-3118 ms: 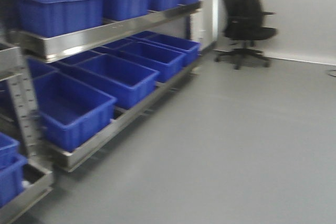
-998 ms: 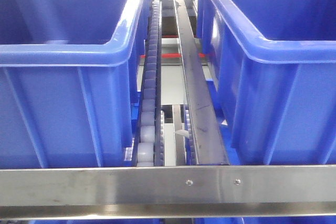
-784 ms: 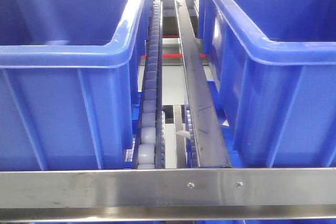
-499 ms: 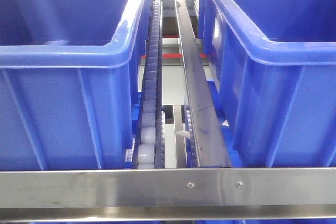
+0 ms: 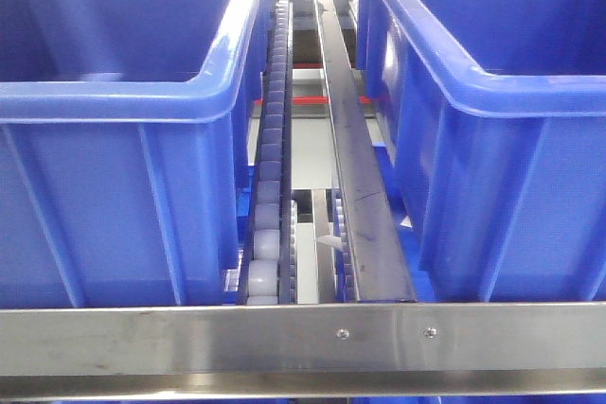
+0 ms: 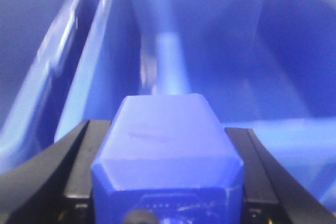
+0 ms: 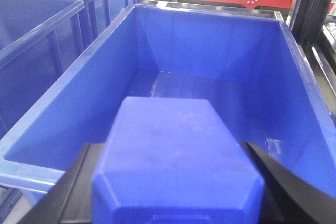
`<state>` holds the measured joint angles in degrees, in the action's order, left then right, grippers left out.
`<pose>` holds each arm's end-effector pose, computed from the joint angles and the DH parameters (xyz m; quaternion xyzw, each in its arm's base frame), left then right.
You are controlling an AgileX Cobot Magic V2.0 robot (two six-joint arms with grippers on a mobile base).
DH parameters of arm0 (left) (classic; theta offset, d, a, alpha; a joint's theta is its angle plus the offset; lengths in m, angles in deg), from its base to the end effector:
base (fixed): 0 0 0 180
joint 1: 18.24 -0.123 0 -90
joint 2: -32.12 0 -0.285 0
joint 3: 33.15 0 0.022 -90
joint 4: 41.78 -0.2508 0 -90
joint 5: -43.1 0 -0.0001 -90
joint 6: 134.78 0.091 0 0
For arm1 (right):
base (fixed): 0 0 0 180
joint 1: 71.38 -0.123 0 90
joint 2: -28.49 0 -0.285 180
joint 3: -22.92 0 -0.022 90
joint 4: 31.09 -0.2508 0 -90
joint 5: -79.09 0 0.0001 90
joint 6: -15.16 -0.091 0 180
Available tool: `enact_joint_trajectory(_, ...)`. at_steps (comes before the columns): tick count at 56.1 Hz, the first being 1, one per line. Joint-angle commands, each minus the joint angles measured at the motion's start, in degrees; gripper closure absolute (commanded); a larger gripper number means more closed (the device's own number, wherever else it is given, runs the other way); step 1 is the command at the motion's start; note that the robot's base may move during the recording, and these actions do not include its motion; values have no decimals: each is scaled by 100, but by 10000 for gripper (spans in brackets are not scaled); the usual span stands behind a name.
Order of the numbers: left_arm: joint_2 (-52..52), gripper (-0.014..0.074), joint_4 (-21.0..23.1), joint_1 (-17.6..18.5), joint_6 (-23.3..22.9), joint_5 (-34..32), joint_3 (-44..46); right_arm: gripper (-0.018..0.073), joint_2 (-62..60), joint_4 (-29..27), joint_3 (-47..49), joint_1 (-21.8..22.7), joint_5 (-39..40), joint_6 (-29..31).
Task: Pick and sort blue part to right shelf
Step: 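Position both held parts above the open blue bins, then lower the left gripper's part into the bin and open it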
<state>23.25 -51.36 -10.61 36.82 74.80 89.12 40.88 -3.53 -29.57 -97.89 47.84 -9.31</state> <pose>0.0304 0.0040 0.2741 0.0200 0.7539 -0.0120 0.6565 0.0344 -0.0073 0.3056 -0.0818 0.7212 0.0735 0.6840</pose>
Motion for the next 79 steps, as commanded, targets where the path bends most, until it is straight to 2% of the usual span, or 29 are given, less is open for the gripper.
enact_joint_trajectory(1,-292,230,-28,-1,74,-844,555,323,97,191,166,21,499,50)
enact_joint_trajectory(8,-1108,230,58,26,313,-618,1366,323,97,191,166,21,499,50)
enact_joint_trajectory(15,-2298,230,598,124,609,-114,2410,323,97,191,166,21,506,50)
enact_joint_trajectory(20,-3218,230,958,218,640,79,2963,323,97,191,166,21,539,50)
enact_joint_trajectory(30,-5098,230,1002,467,652,-155,3600,323,97,191,166,21,562,50)
enact_joint_trajectory(40,-7042,230,1002,479,652,-377,4238,323,97,191,166,21,562,50)
enact_joint_trajectory(47,-8388,230,1006,479,652,-136,4950,323,97,191,166,21,562,50)
enact_joint_trajectory(56,-9859,230,1117,479,652,856,6117,323,97,191,166,21,562,50)
enact_joint_trajectory(66,-10890,230,1155,479,652,1800,7114,323,97,191,166,21,558,50)
enact_joint_trajectory(73,-11081,226,1155,479,652,1899,7301,323,97,191,166,21,539,50)
enact_joint_trajectory(79,-11049,175,1155,479,652,1839,7301,323,97,191,166,21,527,50)
